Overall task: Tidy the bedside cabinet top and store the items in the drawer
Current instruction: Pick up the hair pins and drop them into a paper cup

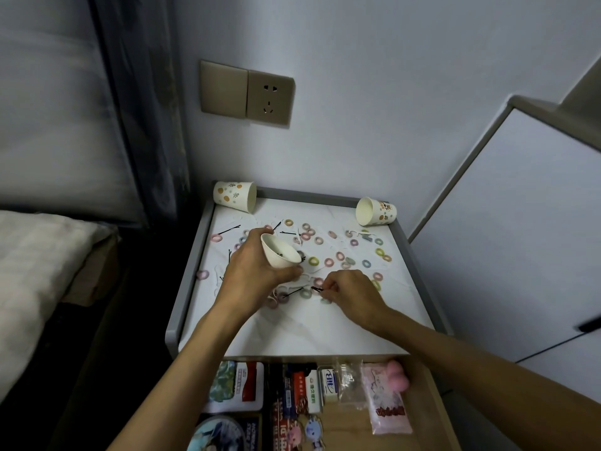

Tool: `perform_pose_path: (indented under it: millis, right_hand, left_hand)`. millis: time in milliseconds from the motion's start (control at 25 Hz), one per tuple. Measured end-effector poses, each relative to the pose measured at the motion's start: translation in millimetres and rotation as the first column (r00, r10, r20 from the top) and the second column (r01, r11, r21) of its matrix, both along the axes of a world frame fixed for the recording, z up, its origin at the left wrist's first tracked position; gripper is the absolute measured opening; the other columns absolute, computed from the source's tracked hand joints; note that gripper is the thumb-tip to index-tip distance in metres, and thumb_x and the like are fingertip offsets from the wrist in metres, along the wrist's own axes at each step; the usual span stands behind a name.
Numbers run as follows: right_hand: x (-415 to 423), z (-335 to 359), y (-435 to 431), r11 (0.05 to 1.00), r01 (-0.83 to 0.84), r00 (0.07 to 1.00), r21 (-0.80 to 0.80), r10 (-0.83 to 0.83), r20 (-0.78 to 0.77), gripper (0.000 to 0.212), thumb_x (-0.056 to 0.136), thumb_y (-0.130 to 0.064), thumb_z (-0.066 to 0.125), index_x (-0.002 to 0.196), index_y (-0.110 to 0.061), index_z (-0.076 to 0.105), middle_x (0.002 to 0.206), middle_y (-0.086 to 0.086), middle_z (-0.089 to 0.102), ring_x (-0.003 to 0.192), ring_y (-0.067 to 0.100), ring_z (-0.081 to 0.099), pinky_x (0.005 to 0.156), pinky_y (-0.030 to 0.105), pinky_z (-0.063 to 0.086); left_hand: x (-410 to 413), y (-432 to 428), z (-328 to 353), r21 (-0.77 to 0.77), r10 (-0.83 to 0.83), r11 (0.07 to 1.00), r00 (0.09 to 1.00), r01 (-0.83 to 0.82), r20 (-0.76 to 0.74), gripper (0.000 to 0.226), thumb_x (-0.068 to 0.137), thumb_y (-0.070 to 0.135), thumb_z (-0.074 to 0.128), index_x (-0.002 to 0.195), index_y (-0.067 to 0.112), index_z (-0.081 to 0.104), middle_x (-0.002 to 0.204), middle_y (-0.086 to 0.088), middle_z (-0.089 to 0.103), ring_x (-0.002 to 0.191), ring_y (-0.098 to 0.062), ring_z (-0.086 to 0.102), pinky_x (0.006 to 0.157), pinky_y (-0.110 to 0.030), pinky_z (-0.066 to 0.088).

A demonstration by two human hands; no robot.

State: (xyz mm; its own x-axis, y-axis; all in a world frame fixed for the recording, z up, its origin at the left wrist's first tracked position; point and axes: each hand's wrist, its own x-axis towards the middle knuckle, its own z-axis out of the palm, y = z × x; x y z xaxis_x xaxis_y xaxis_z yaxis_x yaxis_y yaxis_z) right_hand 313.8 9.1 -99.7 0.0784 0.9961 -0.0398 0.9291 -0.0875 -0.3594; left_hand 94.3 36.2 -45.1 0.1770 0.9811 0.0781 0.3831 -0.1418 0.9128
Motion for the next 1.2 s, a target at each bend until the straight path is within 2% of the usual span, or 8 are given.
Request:
perform_pose_path:
  millis: [160,320,440,600,800,1000,1080,1200]
  right_hand:
    - [1.1,11.6,1.7,1.0,0.021,0.996,-0.01,-0.02,0.09,0.012,0.094,-0.027,0.061,0.092,-0.017,0.068,0.089,0.001,0.07,0.085,0.018,0.065,0.072,0.034,0.052]
    - [-0.4,57.2,11.7,0.985,0.01,0.977,0.17,0.027,-0.213,0.009,0.095,-0.018,0.06,0.096,-0.015,0.068,0.079,-0.002,0.072,0.067,0.007,0.065,0.065,0.03,0.054]
    - [-20.3,102.3,27.9,0.946,-0.216,0.915,0.243,0.283,-0.287,0.012,0.088,-0.014,0.069,0.097,-0.014,0.077,0.08,-0.006,0.073,0.067,-0.003,0.063,0.063,0.009,0.043]
    - [-58.2,121.0,46.1,0.856,-0.505,0.834,0.108,0.516,-0.194,0.015,0.082,-0.018,0.075,0.097,-0.017,0.078,0.089,-0.009,0.073,0.079,-0.003,0.064,0.072,0.009,0.041]
    - [-42.8,98.2,49.2,0.939,-0.244,0.857,0.243,0.326,-0.399,0.009,0.085,-0.015,0.072,0.092,-0.018,0.076,0.086,-0.009,0.074,0.08,0.0,0.067,0.072,0.018,0.052]
    - [-32.2,34.3,35.5,0.897,-0.435,0.9,-0.081,0.432,-0.056,0.014,0.077,-0.009,0.078,0.091,-0.012,0.074,0.091,-0.003,0.069,0.076,0.0,0.059,0.068,0.009,0.043]
    - [-30.6,23.0,35.5,0.883,-0.461,0.887,-0.092,0.46,-0.033,0.011,0.077,-0.011,0.078,0.087,-0.012,0.073,0.088,-0.006,0.063,0.079,0.004,0.057,0.07,0.016,0.045]
    - [-29.5,20.1,35.5,0.881,-0.467,0.884,-0.082,0.468,-0.004,0.006,0.08,-0.012,0.075,0.082,-0.014,0.071,0.082,-0.011,0.056,0.074,0.002,0.054,0.064,0.012,0.039]
  left_hand:
    - [-0.8,0.9,0.4,-0.01,0.005,1.0,1.0,-0.005,0.016,0.075,0.063,0.034,0.089,0.127,0.025,0.051,0.109,0.005,0.063,0.101,-0.017,0.059,0.079,-0.033,0.051]
    - [-2.3,1.6,-0.4,-0.006,0.002,1.0,1.0,-0.002,0.008,0.076,0.061,0.035,0.089,0.126,0.025,0.051,0.107,0.007,0.062,0.1,-0.017,0.058,0.077,-0.033,0.05]
    - [-1.2,1.2,0.2,0.0,0.0,1.0,1.0,0.0,-0.009,0.074,0.061,0.035,0.088,0.125,0.025,0.051,0.096,0.016,0.059,0.092,-0.012,0.058,0.063,-0.022,0.042]
    - [-3.6,2.3,2.4,-0.003,-0.009,1.0,1.0,0.009,-0.004,0.073,0.061,0.031,0.087,0.124,0.026,0.052,0.095,0.015,0.063,0.091,-0.012,0.061,0.064,-0.026,0.043]
    - [-22.8,6.2,7.3,0.041,0.076,0.996,0.997,-0.076,0.0,0.074,0.059,0.025,0.091,0.122,0.025,0.052,0.1,0.006,0.063,0.092,-0.017,0.06,0.07,-0.03,0.049]
    - [-43.8,9.7,11.1,0.038,0.17,0.984,0.984,-0.172,0.054,0.07,0.06,0.027,0.09,0.117,0.032,0.051,0.098,0.012,0.06,0.086,-0.008,0.059,0.063,-0.021,0.048]
    - [-46.2,9.6,10.4,0.039,0.177,0.983,0.982,-0.18,0.061,0.069,0.059,0.028,0.09,0.116,0.034,0.05,0.095,0.017,0.058,0.086,-0.005,0.058,0.063,-0.019,0.045]
    - [-44.8,9.6,9.4,0.036,0.159,0.986,0.985,-0.162,0.069,0.068,0.059,0.03,0.09,0.112,0.037,0.049,0.093,0.02,0.058,0.084,0.001,0.057,0.055,-0.012,0.041]
